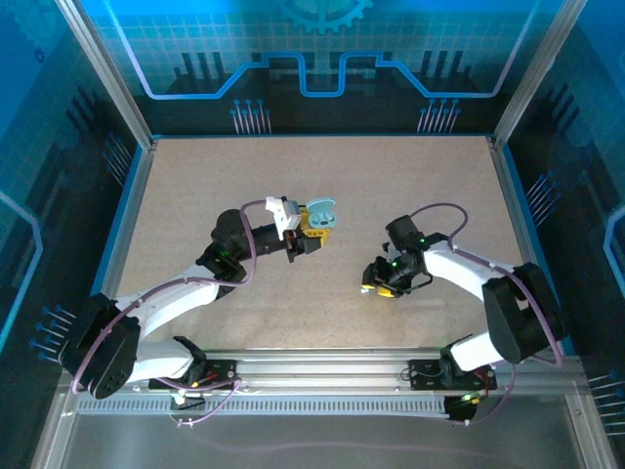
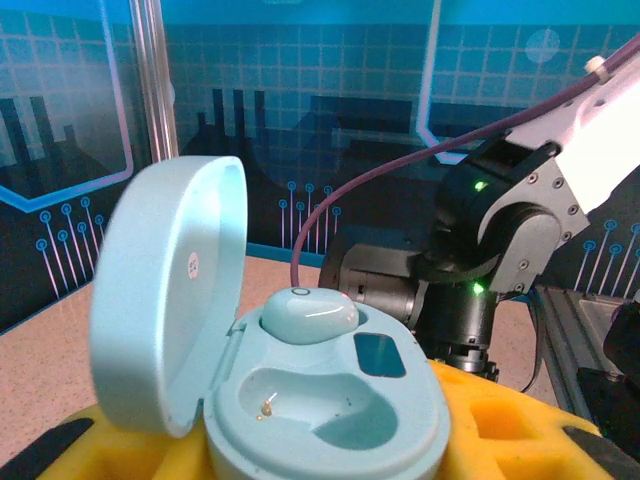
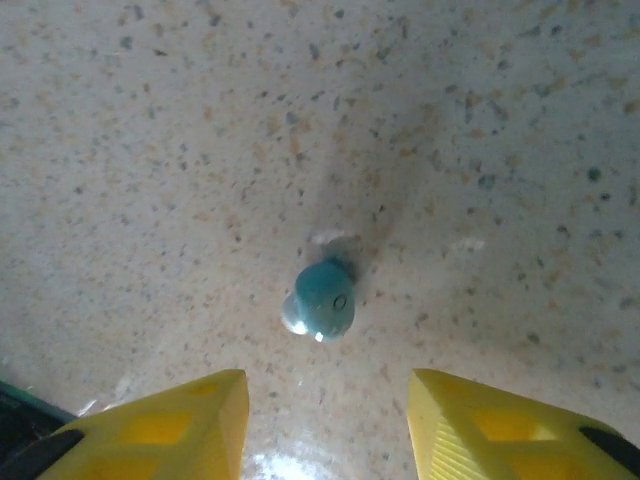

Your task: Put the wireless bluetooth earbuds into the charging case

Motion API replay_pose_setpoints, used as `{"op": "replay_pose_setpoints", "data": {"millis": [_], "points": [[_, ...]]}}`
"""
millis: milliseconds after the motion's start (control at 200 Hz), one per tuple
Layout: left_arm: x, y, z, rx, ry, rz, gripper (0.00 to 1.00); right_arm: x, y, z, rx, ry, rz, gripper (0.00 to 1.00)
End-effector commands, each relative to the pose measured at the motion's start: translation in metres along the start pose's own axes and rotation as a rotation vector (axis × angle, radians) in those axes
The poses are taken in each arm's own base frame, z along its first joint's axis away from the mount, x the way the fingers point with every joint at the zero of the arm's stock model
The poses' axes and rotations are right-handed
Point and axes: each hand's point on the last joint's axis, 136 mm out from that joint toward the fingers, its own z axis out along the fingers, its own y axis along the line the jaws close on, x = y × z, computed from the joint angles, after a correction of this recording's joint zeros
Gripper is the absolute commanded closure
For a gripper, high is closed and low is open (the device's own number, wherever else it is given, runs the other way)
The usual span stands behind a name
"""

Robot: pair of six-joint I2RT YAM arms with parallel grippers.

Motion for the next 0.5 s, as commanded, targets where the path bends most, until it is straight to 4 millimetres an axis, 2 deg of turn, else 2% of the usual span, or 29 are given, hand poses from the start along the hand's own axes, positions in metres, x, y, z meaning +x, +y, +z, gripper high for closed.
{"op": "replay_pose_setpoints", "data": {"millis": [0,180,495], "points": [[-0.012,-0.004,-0.004,-0.003,-0.041,0.051,0.66,-0.010,0.013,0.006,-0.024,-0.017,-0.015,0.53],[-0.011,-0.003,-0.002,0.000,-0.037,0.046,0.65,-0.014,0.020,0.016,-0.039,0.000,-0.037,0.58],[-0.011,-0.003,-0.002,-0.002,-0.031,0.047,0.65,-0.020,0.022,0.024,-0.022,0.019,-0.045,0.60]]}}
